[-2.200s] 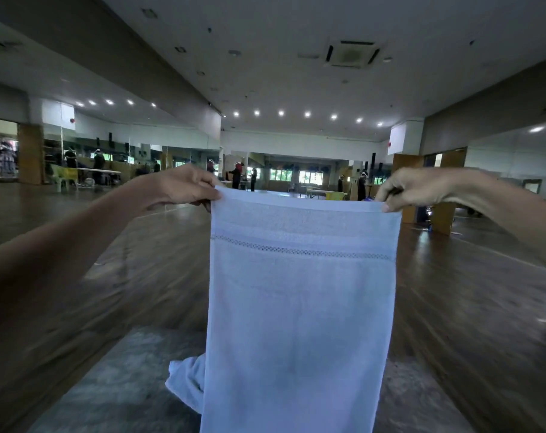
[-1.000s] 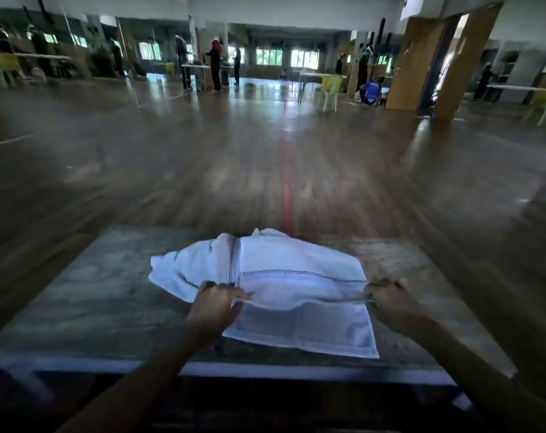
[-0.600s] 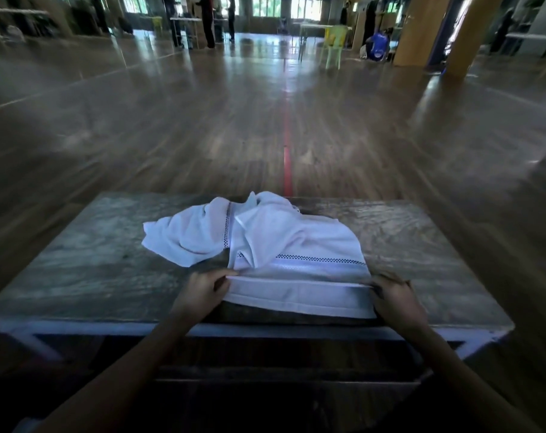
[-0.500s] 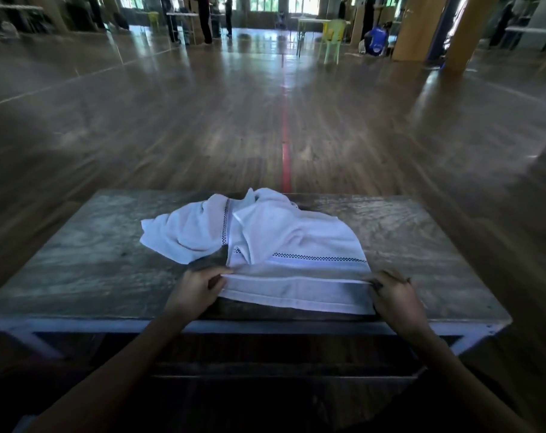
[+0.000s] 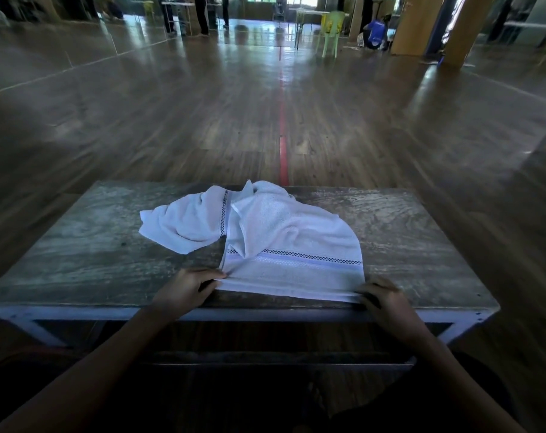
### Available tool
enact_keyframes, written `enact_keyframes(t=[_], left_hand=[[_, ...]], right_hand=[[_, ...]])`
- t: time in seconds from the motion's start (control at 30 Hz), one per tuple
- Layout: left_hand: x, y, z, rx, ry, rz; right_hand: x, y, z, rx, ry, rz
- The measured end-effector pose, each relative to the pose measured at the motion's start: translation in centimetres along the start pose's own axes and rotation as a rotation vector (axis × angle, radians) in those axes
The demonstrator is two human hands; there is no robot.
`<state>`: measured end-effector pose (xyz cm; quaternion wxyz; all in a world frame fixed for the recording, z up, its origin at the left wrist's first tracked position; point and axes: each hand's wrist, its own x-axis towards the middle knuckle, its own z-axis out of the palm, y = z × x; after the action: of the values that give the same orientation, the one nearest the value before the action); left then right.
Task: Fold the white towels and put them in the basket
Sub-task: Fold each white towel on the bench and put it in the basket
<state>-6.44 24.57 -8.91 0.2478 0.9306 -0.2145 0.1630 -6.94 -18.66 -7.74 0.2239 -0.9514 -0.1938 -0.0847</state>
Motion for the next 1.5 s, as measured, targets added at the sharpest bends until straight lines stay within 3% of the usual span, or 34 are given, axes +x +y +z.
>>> enact_keyframes(t=[0.37, 0.5, 0.67, 0.93, 1.2, 1.33, 1.5], left_hand=[[-1.8, 0.6, -1.5, 0.219, -0.058, 0.263], [-1.6, 1.2, -1.9, 0.325, -0.115, 0.39], [1.7, 3.0, -6.1, 0.506, -0.044, 0.466], [11.8, 8.4, -22.6, 0.664, 0.142, 0.442], [17.1, 15.2, -34.5, 0.271, 0.318, 0.24], [17.2, 16.4, -37.3, 0.026, 0.113, 0.157], [16.9, 17.1, -38.4, -0.069, -0.07, 0.086]], right_hand=[[-0.9, -0.2, -0.8, -0.14, -0.072, -0.091], [-0.3, -0.6, -2.5, -0.201, -0.206, -0.092], [2.9, -2.6, -8.0, -0.17, -0.034, -0.155], [10.9, -10.4, -22.8, -0.114, 0.149, -0.112], [14.9, -18.0, -37.4, -0.193, 0.103, -0.101], [13.9, -19.8, -41.0, -0.063, 0.041, -0.045], [12.1, -20.7, -42.2, 0.05, -0.223, 0.04]])
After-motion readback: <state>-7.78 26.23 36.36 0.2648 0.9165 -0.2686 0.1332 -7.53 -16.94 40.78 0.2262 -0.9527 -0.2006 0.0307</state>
